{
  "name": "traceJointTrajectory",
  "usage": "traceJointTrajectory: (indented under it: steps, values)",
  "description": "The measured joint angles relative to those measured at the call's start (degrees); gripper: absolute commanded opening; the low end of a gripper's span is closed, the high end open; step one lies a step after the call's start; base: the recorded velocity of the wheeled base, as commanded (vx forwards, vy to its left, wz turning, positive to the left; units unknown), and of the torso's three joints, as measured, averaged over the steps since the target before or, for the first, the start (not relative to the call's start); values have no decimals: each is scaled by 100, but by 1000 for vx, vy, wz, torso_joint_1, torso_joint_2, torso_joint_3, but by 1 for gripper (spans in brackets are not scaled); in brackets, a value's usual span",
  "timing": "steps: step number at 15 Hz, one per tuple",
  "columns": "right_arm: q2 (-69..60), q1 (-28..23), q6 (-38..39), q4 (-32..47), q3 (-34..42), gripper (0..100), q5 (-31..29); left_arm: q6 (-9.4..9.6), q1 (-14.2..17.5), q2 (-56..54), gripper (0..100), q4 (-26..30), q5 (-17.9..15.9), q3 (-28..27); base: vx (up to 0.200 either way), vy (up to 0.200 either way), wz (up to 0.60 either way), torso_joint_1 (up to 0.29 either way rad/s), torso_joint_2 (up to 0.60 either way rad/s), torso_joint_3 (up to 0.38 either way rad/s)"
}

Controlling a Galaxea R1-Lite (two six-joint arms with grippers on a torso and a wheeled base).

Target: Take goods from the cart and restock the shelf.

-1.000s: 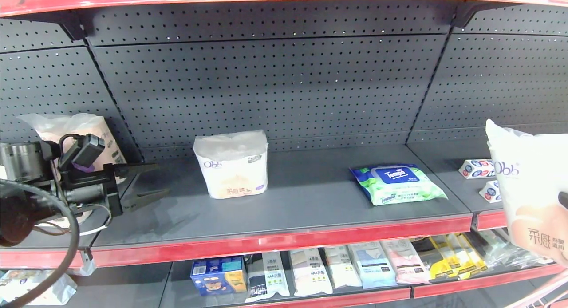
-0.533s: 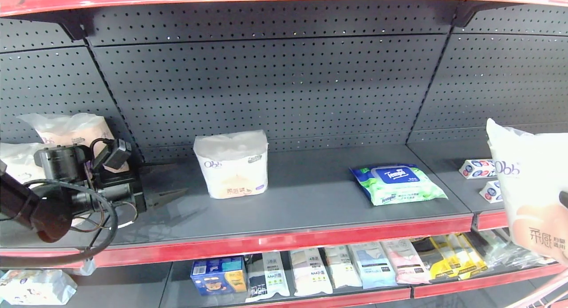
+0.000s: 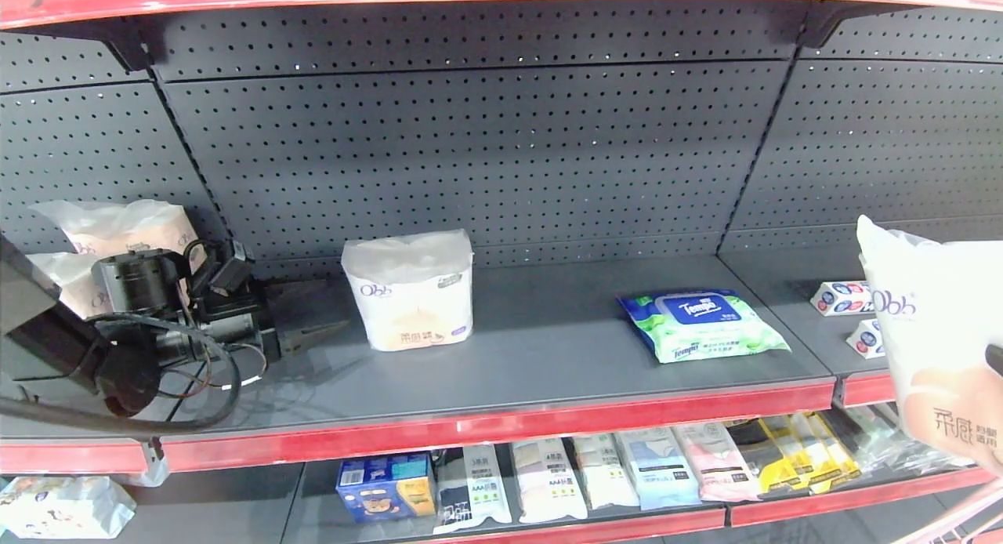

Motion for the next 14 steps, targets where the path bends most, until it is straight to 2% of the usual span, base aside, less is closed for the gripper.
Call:
traceJointTrajectory:
  steps: [10,11,14]
  values:
    - [-39,10,-140,-2,50,0,-2,-219,-446,493,100,-60,223,-802,0,0,0,0,0,0]
    - [-39,10,-139,0,48,0,-2,-277,-483,545,100,-143,234,-864,0,0,0,0,0,0]
    - [-39,4,-139,0,67,0,-11,-646,-610,656,100,-479,341,-948,0,0,0,0,0,0]
